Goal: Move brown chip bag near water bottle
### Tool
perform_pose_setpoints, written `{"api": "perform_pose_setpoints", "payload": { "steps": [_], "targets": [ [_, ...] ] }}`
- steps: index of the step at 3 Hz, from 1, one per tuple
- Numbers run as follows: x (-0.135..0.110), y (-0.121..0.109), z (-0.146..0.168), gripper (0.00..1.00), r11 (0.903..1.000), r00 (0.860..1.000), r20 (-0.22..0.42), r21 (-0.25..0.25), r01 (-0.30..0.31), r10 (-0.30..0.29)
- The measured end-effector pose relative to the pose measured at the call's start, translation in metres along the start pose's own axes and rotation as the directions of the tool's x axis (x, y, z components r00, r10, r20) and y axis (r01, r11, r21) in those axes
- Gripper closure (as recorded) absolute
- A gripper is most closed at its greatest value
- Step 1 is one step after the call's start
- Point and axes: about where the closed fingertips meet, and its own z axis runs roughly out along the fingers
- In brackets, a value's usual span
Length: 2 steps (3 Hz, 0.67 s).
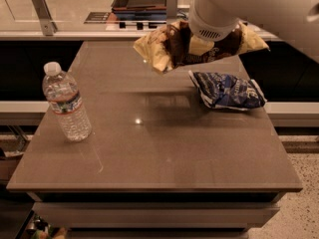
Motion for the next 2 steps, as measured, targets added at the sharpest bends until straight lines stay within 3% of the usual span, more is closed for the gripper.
{"api": "perform_pose_setpoints", "payload": {
  "steps": [2],
  "targets": [
    [-0.009, 0.044, -0.018, 1.0, 0.996, 0.999, -0.023, -0.079, -0.042, 0.041]
  ]
}}
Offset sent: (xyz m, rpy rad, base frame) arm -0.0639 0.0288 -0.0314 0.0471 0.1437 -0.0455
